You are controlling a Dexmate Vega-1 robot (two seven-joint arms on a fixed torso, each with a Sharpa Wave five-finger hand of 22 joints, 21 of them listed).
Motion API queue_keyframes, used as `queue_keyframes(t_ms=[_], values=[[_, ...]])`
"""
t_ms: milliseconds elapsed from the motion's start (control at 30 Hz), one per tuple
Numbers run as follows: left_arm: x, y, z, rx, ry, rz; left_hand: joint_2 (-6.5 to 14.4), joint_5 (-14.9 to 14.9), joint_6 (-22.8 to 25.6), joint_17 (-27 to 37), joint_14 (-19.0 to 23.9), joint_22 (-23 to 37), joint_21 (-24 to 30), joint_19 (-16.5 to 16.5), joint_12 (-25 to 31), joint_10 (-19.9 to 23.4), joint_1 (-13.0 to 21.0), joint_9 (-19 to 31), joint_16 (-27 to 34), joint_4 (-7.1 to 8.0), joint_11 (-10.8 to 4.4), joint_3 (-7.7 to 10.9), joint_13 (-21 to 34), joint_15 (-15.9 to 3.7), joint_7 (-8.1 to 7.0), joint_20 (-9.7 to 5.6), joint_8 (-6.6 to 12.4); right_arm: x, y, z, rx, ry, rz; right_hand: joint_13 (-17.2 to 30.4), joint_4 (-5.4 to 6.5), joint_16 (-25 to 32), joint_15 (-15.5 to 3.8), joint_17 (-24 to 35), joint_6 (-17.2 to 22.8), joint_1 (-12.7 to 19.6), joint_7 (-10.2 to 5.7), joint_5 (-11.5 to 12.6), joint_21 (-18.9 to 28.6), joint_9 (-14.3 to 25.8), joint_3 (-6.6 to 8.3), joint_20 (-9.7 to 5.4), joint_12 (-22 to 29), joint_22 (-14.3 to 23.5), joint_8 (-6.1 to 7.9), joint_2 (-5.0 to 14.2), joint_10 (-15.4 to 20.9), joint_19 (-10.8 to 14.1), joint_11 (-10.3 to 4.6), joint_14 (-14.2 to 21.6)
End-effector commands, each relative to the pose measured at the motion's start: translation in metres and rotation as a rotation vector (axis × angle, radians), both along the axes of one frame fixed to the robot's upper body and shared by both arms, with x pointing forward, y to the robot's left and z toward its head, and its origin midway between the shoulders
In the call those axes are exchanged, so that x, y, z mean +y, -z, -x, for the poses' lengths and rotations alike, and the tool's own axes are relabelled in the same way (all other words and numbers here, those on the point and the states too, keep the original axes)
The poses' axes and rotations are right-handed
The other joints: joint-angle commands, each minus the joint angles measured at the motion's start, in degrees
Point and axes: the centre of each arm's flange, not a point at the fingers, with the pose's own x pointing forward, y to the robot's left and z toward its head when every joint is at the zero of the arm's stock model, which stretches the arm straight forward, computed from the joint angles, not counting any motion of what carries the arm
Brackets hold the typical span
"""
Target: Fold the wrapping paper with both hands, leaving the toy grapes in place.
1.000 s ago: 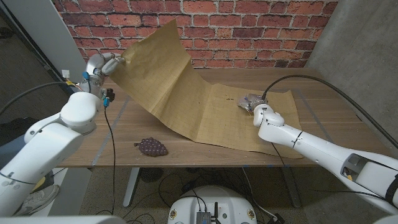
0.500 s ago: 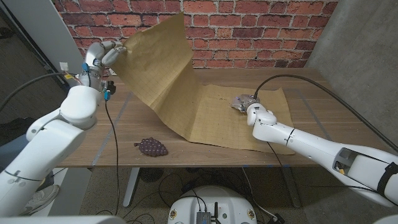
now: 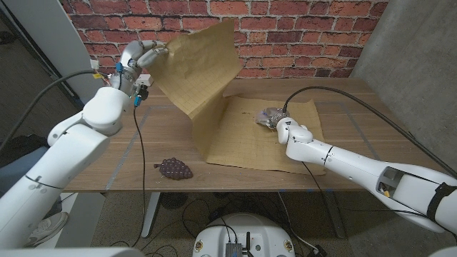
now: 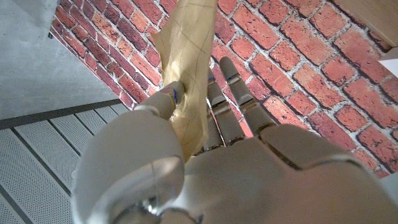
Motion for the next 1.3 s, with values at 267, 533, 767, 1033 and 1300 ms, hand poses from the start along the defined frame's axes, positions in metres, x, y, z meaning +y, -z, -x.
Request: queue_keyframes(t_ms=[267,533,767,1033,1300], values=[[-0.045,0.002,-0.042,0.131,0.167,-0.099,-0.5,0.6,2.3,0.1,-0.2,0.1,0.5,-0.3,-0.3,-0.3,-0.1,-0.1,-0.2,-0.28,-0.47,0.03,0.7,-1.09,0.56,-0.15,3.09,0.007,-0.001,0.005,-0.007,-0.048,0.013,0.3,-0.05,0.0,-0.27,0.1,0.1,0.1,-0.01,-0.1,0.2,0.1,0.62,-0.02,-0.1,0.2,-0.14,-0.18,0.3,0.7,-0.27,0.5],[-0.056,0.016,-0.062,0.182,0.243,-0.087,-0.4,0.7,2.2,0.1,-0.2,0.1,0.6,-0.5,-0.4,-0.4,-0.1,-0.3,-0.2,-0.35,-0.53,0.00,1.0,-1.09,0.73,-0.14,2.93,0.006,-0.002,0.007,-0.003,-0.049,0.028,0.3,-0.11,0.0,-0.33,0.1,0.1,0.1,-0.04,-0.1,0.1,0.1,0.73,-0.18,-0.1,0.2,-0.13,-0.20,0.3,0.8,-0.21,0.6],[-0.072,0.034,-0.090,0.238,0.371,-0.067,-0.3,0.8,2.1,0.2,-0.5,0.1,0.8,-0.7,-0.6,-0.7,-0.1,-0.4,-0.2,-0.38,-0.62,-0.14,1.3,-0.93,0.46,-0.09,2.81,0.005,-0.004,0.009,-0.003,-0.059,0.031,0.3,-0.28,-0.1,-0.38,0.1,0.2,0.3,-0.04,-0.1,0.1,0.1,0.90,-0.18,-0.1,0.2,-0.09,-0.19,0.4,1.0,-0.30,0.7],[-0.084,0.045,-0.106,0.268,0.415,-0.068,-0.4,0.8,2.1,0.2,-0.7,0.1,0.9,-0.9,-0.8,-0.9,-0.1,-0.5,-0.2,-0.47,-0.51,-0.25,1.5,-0.94,0.35,0.02,2.68,-0.001,-0.012,0.014,-0.031,-0.052,0.022,0.3,-0.59,-0.1,-0.45,0.0,0.2,0.7,-0.01,0.0,0.1,0.1,1.11,-0.28,-0.1,0.2,-0.11,-0.27,0.4,1.1,-0.41,0.7],[-0.093,0.053,-0.117,0.292,0.445,-0.056,-0.3,0.9,2.2,0.2,-0.8,0.1,1.0,-1.1,-0.9,-0.9,0.0,-0.7,-0.3,-0.46,-0.54,-0.30,1.7,-0.82,0.48,0.04,2.62,-0.007,-0.025,0.024,-0.072,-0.061,0.025,0.3,-0.67,-0.1,-0.43,0.0,0.2,0.6,-0.01,-0.1,0.0,0.1,1.05,-0.26,-0.1,0.2,-0.12,-0.56,0.4,1.2,-0.17,0.9]])
